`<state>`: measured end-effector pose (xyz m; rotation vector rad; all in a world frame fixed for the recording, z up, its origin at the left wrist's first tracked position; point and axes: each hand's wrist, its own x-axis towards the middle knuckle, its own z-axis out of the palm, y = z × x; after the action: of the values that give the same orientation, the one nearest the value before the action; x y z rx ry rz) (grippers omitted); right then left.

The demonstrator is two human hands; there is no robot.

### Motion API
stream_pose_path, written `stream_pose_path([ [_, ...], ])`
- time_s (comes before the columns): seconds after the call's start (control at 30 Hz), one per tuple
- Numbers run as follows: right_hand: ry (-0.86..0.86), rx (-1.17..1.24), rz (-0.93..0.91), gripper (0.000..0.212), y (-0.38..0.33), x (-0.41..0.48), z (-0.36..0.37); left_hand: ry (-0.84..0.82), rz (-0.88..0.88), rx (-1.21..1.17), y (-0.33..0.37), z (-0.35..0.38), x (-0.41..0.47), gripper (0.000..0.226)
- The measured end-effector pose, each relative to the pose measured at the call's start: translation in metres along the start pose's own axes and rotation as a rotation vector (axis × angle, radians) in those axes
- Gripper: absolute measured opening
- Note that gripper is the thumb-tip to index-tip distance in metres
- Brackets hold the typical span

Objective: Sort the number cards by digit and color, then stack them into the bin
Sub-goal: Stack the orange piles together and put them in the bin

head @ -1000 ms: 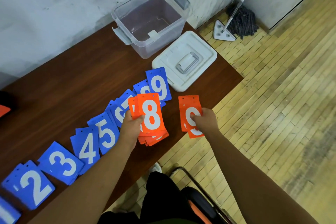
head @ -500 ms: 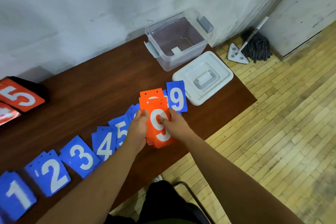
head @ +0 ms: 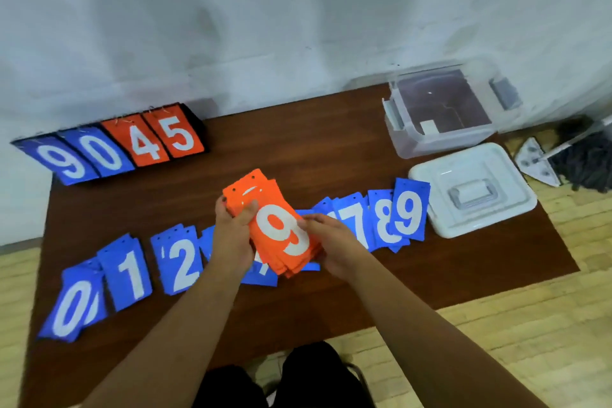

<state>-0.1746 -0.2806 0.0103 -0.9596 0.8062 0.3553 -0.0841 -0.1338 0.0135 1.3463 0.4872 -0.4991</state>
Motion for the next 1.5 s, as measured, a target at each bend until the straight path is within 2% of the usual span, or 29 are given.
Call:
stream_pose_path([
  [0.1,-0.038,-0.001,-0.005,0.031,0.013,0.007,0.027,0.061,0.116,-0.006,0.007,-0.026,0.001,0.067],
  [0.27,-0.030,-0.187,-0.081,0.024,0.017,0.019,0.059,0.072,0.131,0.037,0.017,-0.062,0.004,0.033],
  [0.37,-0.096,-0.339,-0.117,0.026,0.004,0.025,0.063,0.136,0.131,0.108,0.031,-0.090,0.017,0.031],
  [0.47,-0.141,-0.328,-0.069,0.026,-0.010,0.025,0.067,0.056,0.130,0.301,0.037,-0.105,0.031,0.028],
  [0.57,-0.089,-0.305,-0.062,0.037,-0.017,0.031,0.076,-0.038,0.077,0.408,0.036,-0.100,0.040,0.018],
  [0.7,-0.012,-0.275,-0.020,0.029,-0.026,0.031,0.084,-0.118,0.001,0.231,0.036,-0.096,0.049,0.027],
  [0.8,0.048,-0.182,-0.066,0.030,-0.034,0.032,0.086,-0.156,-0.039,0.170,0.044,-0.091,0.056,0.034],
  [0.9,0.170,-0.097,-0.128,0.030,-0.031,0.032,0.096,-0.206,0.026,0.261,0.057,-0.078,0.062,0.032],
  [1.0,0.160,-0.082,-0.138,0.030,-0.033,0.026,0.104,-0.240,0.120,0.375,0.079,-0.063,0.069,0.028],
  [1.07,0.169,0.060,-0.161,0.033,-0.041,0.019,0.104,-0.291,0.110,0.290,0.091,-0.053,0.072,0.026],
  [1.13,0.177,0.265,-0.142,0.034,-0.049,0.013,0.101,-0.402,0.022,0.072,0.099,-0.041,0.069,0.028],
  [1.23,0.156,0.426,-0.081,0.037,-0.053,0.004,0.105,-0.527,-0.058,-0.077,0.097,-0.018,0.059,0.050],
  [1.3,0.144,0.434,-0.053,0.038,-0.052,0.000,0.108,-0.563,-0.044,-0.112,0.097,-0.001,0.055,0.050],
  [1.4,0.147,0.427,-0.015,0.029,-0.055,-0.007,0.103,-0.590,-0.114,-0.185,0.104,0.022,0.047,0.035],
  [1.47,0.181,0.305,0.013,0.031,-0.060,-0.011,0.090,-0.590,-0.132,-0.185,0.100,0.031,0.042,0.046],
  [1.5,0.182,0.236,0.013,0.035,-0.063,-0.012,0.081,-0.590,-0.119,-0.176,0.096,0.036,0.042,0.042],
])
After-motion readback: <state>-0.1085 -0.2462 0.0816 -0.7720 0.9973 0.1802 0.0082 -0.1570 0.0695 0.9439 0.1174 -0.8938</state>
